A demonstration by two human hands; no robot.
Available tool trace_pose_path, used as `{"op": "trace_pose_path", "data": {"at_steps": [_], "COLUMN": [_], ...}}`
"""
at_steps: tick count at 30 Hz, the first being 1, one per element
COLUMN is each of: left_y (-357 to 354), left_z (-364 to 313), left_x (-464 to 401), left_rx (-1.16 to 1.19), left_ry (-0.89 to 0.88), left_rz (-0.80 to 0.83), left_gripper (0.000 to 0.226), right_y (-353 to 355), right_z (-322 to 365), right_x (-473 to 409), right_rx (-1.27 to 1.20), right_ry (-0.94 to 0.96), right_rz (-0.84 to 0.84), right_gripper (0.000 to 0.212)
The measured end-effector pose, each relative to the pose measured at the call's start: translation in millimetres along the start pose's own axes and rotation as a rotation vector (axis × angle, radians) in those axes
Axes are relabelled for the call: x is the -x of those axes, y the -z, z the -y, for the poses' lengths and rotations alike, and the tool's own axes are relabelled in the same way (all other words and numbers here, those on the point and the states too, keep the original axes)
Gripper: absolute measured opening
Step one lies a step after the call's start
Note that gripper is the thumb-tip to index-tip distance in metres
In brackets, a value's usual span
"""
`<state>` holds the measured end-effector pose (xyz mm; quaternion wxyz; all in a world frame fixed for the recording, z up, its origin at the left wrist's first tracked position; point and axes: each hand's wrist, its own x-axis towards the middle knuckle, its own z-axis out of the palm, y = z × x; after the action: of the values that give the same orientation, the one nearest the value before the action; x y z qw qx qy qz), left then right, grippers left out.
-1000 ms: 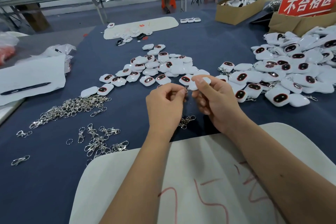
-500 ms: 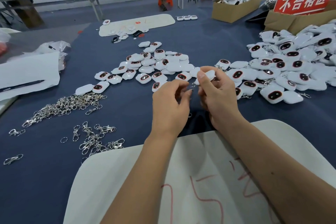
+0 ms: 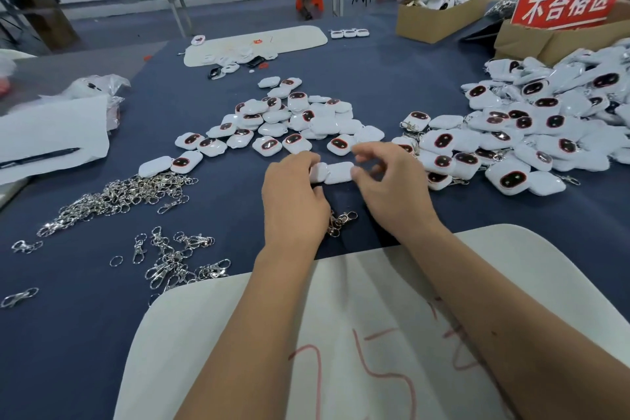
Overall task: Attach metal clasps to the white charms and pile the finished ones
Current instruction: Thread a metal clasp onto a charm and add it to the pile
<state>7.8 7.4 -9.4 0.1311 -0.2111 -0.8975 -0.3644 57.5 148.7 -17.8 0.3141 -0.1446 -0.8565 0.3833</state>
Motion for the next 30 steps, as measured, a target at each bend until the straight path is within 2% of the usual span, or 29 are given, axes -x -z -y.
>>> {"op": "trace_pose_path", "data": {"at_steps": [3,5,8,10,12,13,16,19,23,26,28,30], "left_y": [1.3,1.7,2.8,4.2,5.6,5.7,4.1,5.3,5.0,3.7,2.9,2.8], "left_z": [3.1,4.6,3.7,2.0,0.7,-0.2,-1.3,1.1,4.9,7.3,11.0,12.8], "left_x": [-2.4,-1.9,-2.3,-2.7,-0.6,1.0,3.5,0.8,-1.1,-3.2,-5.3,-6.3], "left_rx": [0.019,0.001,0.081,0.199,0.283,0.301,0.132,0.127,0.074,-0.015,-0.019,0.084], "left_ry": [0.032,0.062,0.098,0.061,-0.015,-0.050,-0.171,-0.167,-0.136,-0.114,-0.058,0.035], "left_rz": [-0.018,-0.062,-0.114,-0.104,0.007,0.120,0.422,0.488,0.340,0.207,0.137,0.104], "left_gripper": [0.032,0.029,0.022,0.010,0.005,0.005,0.019,0.015,0.012,0.014,0.015,0.014], "right_y": [-1.8,-3.6,-3.4,-3.8,-2.7,-1.1,3.6,3.7,2.9,3.3,3.9,4.6], "right_z": [5.7,7.6,5.9,6.7,7.1,6.3,0.9,2.1,7.8,8.4,6.7,6.4], "right_x": [2.2,4.9,3.9,2.9,0.8,-0.4,-4.2,-4.4,-0.5,0.1,1.0,2.6], "right_rx": [0.157,0.248,0.241,0.157,0.027,-0.039,-0.292,-0.457,-0.423,-0.456,-0.471,-0.433], "right_ry": [0.154,0.179,0.121,0.065,-0.036,-0.109,-0.321,-0.376,-0.262,-0.175,-0.148,-0.127], "right_rz": [0.209,0.289,0.222,0.137,0.005,-0.062,-0.161,-0.173,-0.111,0.046,0.102,0.151], "right_gripper": [0.046,0.046,0.033,0.026,0.022,0.024,0.023,0.025,0.050,0.056,0.048,0.030]}}
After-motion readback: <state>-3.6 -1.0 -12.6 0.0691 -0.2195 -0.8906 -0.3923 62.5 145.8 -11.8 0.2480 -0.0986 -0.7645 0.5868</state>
